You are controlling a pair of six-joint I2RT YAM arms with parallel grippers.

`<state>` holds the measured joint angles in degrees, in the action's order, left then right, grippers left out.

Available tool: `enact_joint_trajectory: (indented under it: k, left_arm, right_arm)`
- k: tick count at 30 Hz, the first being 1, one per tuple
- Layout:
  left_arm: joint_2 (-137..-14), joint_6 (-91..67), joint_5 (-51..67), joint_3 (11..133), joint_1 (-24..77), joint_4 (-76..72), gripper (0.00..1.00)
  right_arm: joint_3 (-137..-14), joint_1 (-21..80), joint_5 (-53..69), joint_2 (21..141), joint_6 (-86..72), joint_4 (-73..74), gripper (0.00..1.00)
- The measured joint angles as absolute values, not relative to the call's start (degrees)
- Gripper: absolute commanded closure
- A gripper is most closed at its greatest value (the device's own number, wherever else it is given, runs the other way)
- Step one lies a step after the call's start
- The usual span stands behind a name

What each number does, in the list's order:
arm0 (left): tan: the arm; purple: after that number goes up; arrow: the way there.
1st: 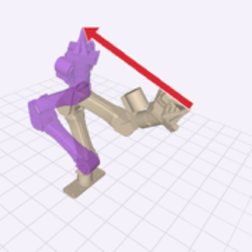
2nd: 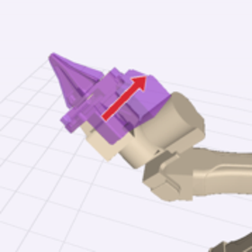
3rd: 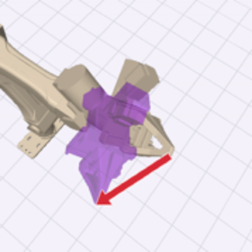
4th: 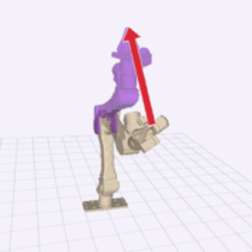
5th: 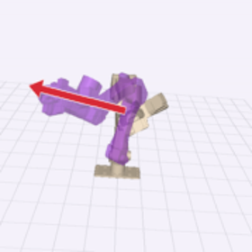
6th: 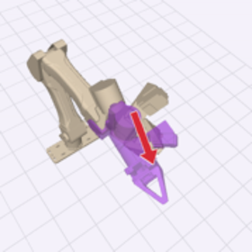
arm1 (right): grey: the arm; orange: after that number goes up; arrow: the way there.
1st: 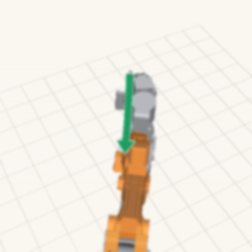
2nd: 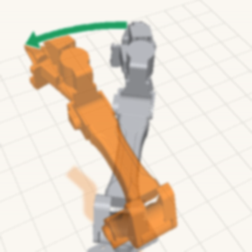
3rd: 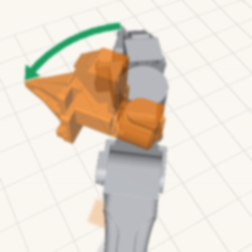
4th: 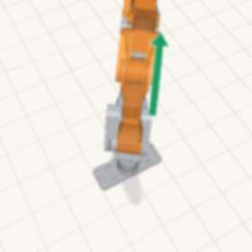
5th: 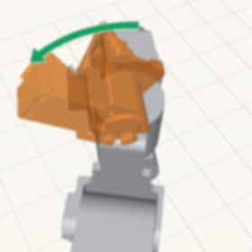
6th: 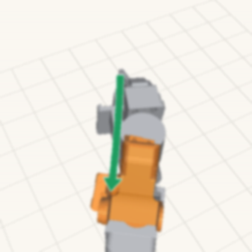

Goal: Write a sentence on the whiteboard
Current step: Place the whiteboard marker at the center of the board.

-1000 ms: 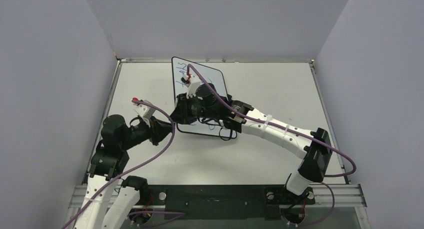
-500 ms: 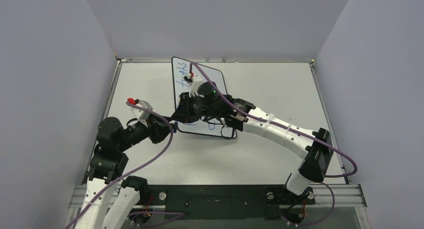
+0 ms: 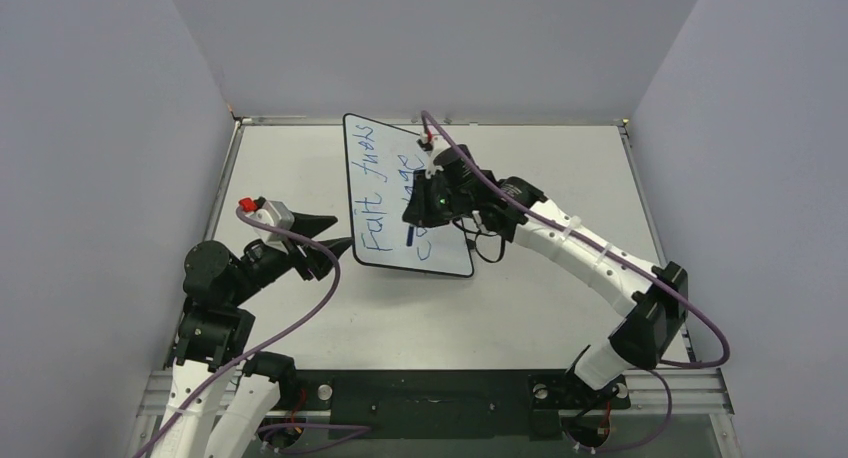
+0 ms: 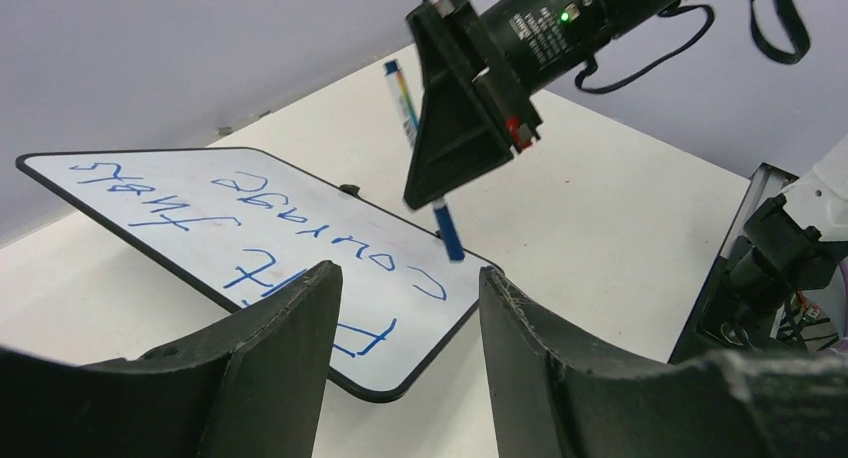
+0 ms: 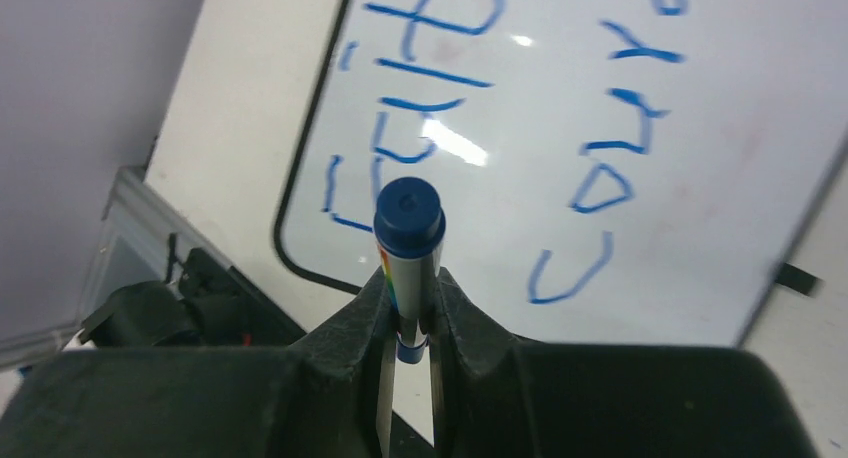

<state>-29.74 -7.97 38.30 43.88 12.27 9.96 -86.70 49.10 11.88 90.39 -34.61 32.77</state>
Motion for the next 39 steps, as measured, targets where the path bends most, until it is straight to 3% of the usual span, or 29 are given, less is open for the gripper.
enact_joint_trajectory:
  k: [13,21,27,35,39]
  left_arm:
    - [-29.3,-8.7,31.2,43.9,12.3,10.2,0.5]
    - [-28.9,-9.0,30.0,43.9,12.3,10.5,0.5]
    - [-28.4,-9.5,29.5,43.9,12.3,10.5,0.5]
    - [-28.1,-9.8,28.0,43.9,12.3,10.8,0.5]
    - [-28.1,-9.8,27.4,43.9,12.3,11.0,0.5]
  right_arm:
    - [-70.2,32.3,-7.6,78.8,-25.0,45.7,1.0]
    - [-64.6,29.5,-22.2,88.8,-25.3,47.8,1.0]
    - [-64.5,29.3,-23.6,94.3,-27.4,47.6,0.99]
    - [-61.7,29.3,-23.7,96.9,-29.4,43.8,0.8]
    - [-60.1,29.3,-23.6,98.5,-29.8,42.2,0.63]
